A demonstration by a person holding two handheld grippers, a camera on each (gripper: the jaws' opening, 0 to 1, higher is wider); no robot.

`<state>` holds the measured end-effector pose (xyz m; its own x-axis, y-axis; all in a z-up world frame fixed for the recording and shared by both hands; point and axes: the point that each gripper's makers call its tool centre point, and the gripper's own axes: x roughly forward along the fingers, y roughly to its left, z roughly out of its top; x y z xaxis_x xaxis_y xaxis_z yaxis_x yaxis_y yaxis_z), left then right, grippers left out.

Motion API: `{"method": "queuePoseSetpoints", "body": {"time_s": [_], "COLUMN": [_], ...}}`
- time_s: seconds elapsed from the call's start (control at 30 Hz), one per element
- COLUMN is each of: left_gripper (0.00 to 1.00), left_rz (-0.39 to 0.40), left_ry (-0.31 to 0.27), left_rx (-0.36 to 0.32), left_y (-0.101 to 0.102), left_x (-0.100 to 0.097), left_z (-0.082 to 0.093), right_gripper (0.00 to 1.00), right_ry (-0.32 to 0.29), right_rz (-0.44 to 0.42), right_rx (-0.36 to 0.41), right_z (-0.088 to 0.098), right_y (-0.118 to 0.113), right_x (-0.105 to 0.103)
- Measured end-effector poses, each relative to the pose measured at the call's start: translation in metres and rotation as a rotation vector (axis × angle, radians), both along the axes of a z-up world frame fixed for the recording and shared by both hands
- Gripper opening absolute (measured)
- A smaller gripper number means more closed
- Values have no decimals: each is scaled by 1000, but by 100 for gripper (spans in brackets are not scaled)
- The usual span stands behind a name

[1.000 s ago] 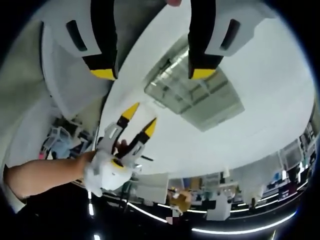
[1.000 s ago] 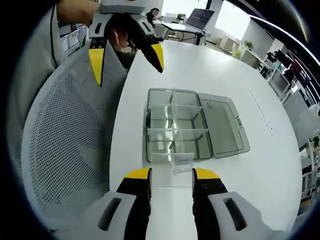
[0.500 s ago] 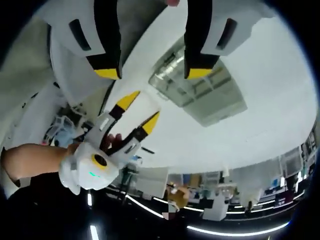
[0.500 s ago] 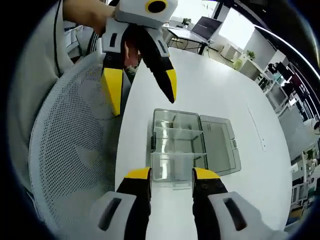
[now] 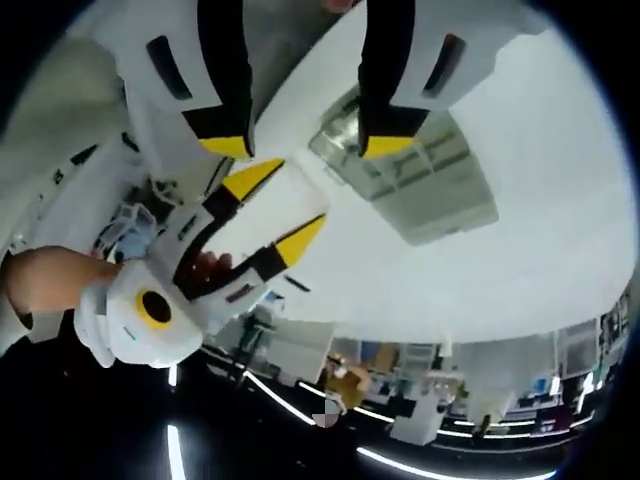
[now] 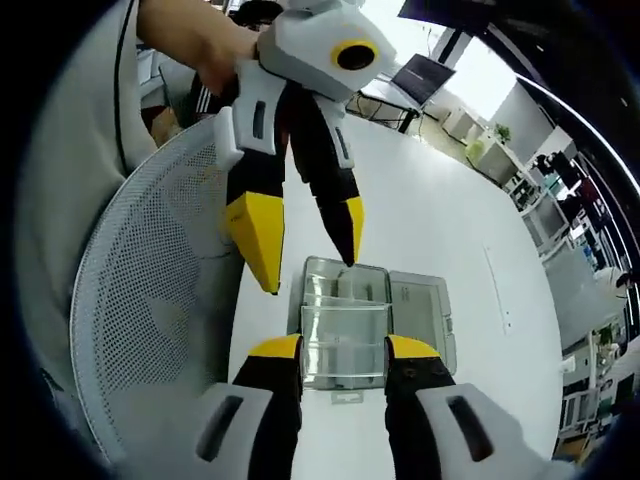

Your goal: Insert the divider into the dual guide fixture by aligning both edges with the guide slots and pushing it downward to the bottom, including one-sided entry, uneven engagement, binding, and posture correction.

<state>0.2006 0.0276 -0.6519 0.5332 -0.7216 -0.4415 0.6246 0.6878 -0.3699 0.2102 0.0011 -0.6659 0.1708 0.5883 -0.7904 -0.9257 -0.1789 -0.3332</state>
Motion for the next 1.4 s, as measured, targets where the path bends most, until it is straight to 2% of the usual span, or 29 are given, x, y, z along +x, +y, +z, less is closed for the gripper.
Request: {"method": "queuePoseSetpoints", "body": {"time_s": [0.53, 0.9, 1.17, 1.4], "left_gripper": [27, 21, 14, 8], "left_rz": [71, 99, 130, 125], "left_ry": [78, 118, 164, 179], "left_rx": [-112, -143, -183, -198], "left_y": [4, 5, 8, 6], "left_x": [6, 9, 11, 10], "left_z": [11, 12, 12, 13], "right_gripper": [27, 27, 27, 27], "right_ry": [-46, -86, -103, -113], "right_rz": [24, 27, 42, 45], "right_rx": [33, 77, 80, 82], "right_z": [15, 25, 28, 27], "right_y": [13, 23, 29, 31], "right_x": [-11, -11, -15, -14]}}
